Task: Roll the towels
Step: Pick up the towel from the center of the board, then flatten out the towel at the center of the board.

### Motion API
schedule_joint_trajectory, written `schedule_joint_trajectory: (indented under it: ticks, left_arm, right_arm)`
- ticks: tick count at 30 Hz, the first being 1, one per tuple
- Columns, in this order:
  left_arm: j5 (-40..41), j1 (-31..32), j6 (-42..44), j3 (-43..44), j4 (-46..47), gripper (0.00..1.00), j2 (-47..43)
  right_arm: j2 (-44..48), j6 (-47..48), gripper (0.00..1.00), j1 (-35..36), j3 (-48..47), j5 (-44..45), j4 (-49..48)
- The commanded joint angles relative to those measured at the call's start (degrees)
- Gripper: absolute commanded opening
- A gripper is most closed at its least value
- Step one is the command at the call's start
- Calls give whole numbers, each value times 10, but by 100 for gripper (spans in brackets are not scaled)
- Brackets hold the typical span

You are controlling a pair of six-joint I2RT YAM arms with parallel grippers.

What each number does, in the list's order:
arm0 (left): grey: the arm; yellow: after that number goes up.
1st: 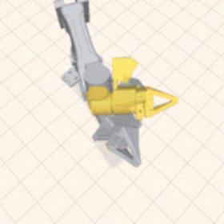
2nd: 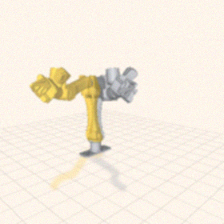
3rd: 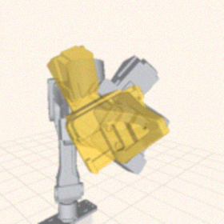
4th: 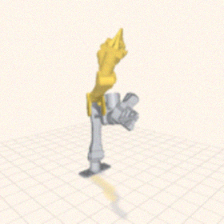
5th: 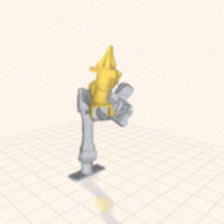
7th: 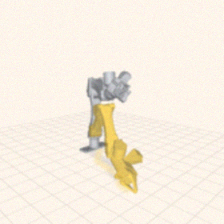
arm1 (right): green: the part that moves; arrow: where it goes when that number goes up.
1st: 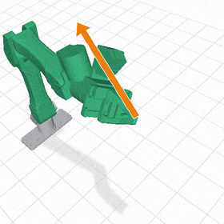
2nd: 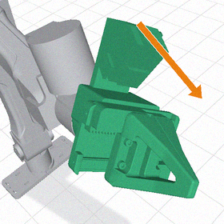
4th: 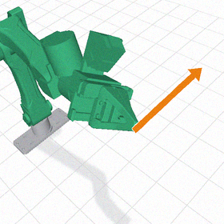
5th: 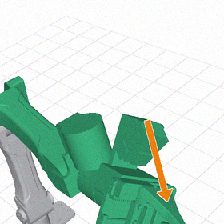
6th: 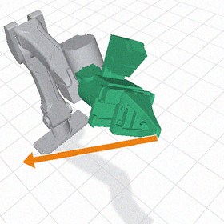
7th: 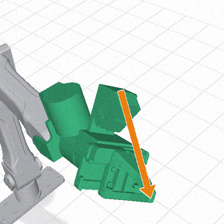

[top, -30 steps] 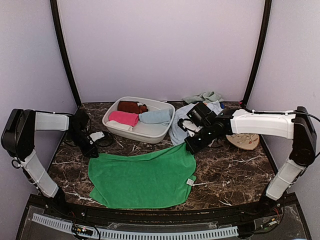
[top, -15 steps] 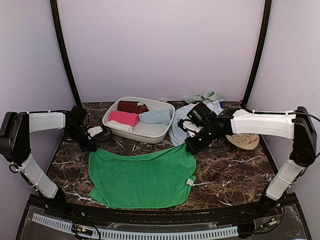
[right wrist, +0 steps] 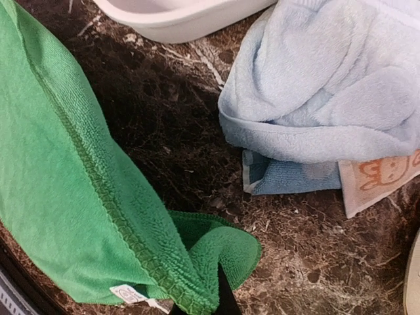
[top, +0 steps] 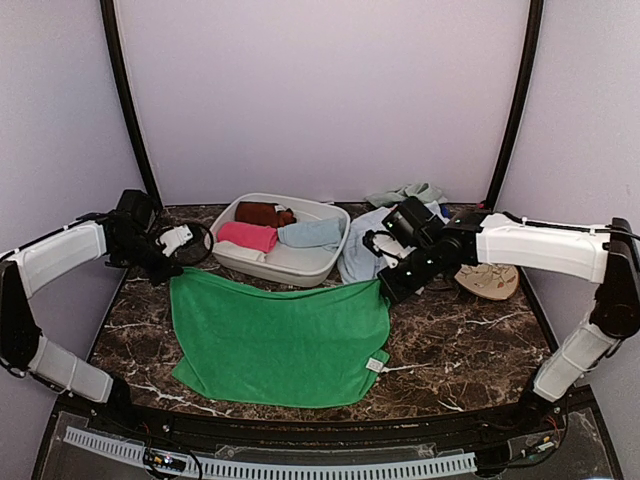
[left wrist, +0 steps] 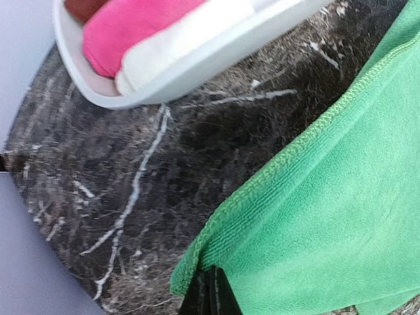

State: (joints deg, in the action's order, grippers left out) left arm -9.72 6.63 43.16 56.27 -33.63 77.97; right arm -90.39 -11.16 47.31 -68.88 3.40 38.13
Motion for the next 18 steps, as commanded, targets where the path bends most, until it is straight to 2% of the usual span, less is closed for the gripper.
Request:
schedule_joint_trajectory:
  ticks: [1, 7, 18]
  left_arm:
    - [37, -3, 7, 44, -6, 0, -93]
    - [13, -3, 12, 100, -97, 0, -188]
    - [-46, -3, 33, 233, -319, 0, -341]
  right_arm:
    - [66, 1, 0, 4, -34, 1, 32]
    - [131, -19, 0, 33, -46, -12, 94]
    - [218, -138, 0, 166, -134, 23, 239]
